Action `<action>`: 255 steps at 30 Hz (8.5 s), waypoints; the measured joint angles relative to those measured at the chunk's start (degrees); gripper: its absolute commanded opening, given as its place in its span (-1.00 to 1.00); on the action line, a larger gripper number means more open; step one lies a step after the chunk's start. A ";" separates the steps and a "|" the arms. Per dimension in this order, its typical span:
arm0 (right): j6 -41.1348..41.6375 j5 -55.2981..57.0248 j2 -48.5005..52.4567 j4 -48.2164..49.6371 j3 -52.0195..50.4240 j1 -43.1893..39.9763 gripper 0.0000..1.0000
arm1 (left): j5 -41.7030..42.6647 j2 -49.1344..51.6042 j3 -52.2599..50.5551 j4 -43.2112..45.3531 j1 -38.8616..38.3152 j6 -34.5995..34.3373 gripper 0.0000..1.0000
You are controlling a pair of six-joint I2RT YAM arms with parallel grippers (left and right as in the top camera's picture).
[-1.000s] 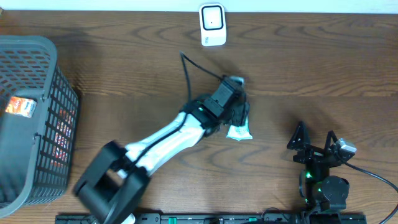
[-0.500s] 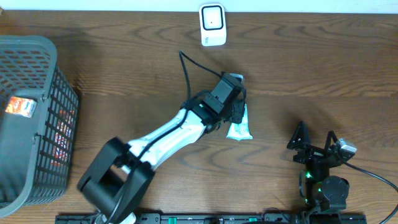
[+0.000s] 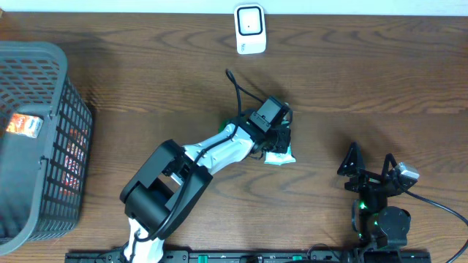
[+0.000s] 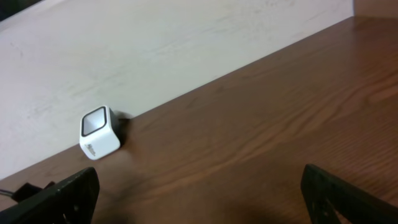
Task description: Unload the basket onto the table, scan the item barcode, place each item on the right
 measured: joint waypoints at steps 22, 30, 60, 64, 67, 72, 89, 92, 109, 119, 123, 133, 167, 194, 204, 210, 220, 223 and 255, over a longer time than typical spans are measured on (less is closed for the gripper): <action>0.00 -0.02 0.00 0.00 0.00 0.00 0.98 | -8.85 -5.70 1.51 -7.10 2.47 1.73 -0.86; -0.02 -0.02 0.00 -0.02 0.00 0.00 0.99 | -9.88 0.33 3.52 -6.97 -0.70 2.38 -0.86; 0.00 0.00 0.00 -0.02 0.00 0.00 0.99 | -21.55 -47.54 4.00 -22.29 28.30 10.03 0.72; -0.02 0.00 0.00 0.00 0.00 0.00 0.99 | -21.29 -56.98 4.98 -24.83 47.28 8.68 0.74; 0.00 -0.02 0.00 0.00 0.00 0.00 0.99 | -19.80 -59.87 5.07 -27.76 59.71 6.88 0.74; 0.00 0.00 0.00 0.00 0.00 0.00 0.99 | -16.22 -54.84 5.07 -29.49 78.05 1.88 0.72; -0.02 0.00 0.00 0.00 0.00 0.00 0.99 | -15.21 -18.36 5.05 -18.08 88.39 -2.60 0.88; -0.02 -0.02 0.00 -0.02 0.00 -0.02 0.99 | -15.26 -13.46 5.05 -15.13 88.35 -2.58 0.88; 0.00 -0.02 0.00 0.00 0.00 0.00 0.99 | -18.14 -1.99 5.05 -6.05 82.18 -1.73 0.88; 0.00 -0.02 0.00 0.00 0.00 0.00 0.99 | -22.27 -0.61 5.05 -5.22 82.40 -1.75 0.88; 0.00 -0.02 0.00 -0.02 0.00 0.00 0.99 | -23.28 0.11 5.07 -3.63 82.40 -1.73 0.88; 0.00 0.00 0.00 0.00 0.00 0.00 0.98 | -25.66 2.10 5.81 0.02 82.40 -1.38 0.28; 0.00 0.00 0.00 0.00 0.00 0.00 0.99 | 7.15 -55.25 13.79 -39.26 71.38 -0.33 -0.17; 0.00 -0.02 0.00 -0.02 0.00 0.00 0.99 | -17.16 -14.01 -6.93 -29.66 23.80 -61.33 0.11; -0.02 0.00 0.00 0.00 0.00 0.00 0.99 | -21.57 -14.62 -5.70 -28.59 23.78 -56.87 0.60; 0.00 -0.02 0.00 0.00 0.00 0.00 0.99 | -27.56 -30.64 4.00 -28.30 23.78 -39.01 0.82; 0.00 -0.02 0.00 0.00 0.00 0.00 0.99 | -49.86 -57.27 14.23 -35.85 39.30 -17.99 0.96; 0.00 -0.02 0.00 0.00 0.00 0.00 0.98 | -52.06 -59.04 14.23 -36.63 49.83 -16.65 0.96; 0.00 0.00 0.00 0.00 0.00 0.00 0.98 | 23.85 -16.26 13.53 -45.66 94.97 33.11 0.96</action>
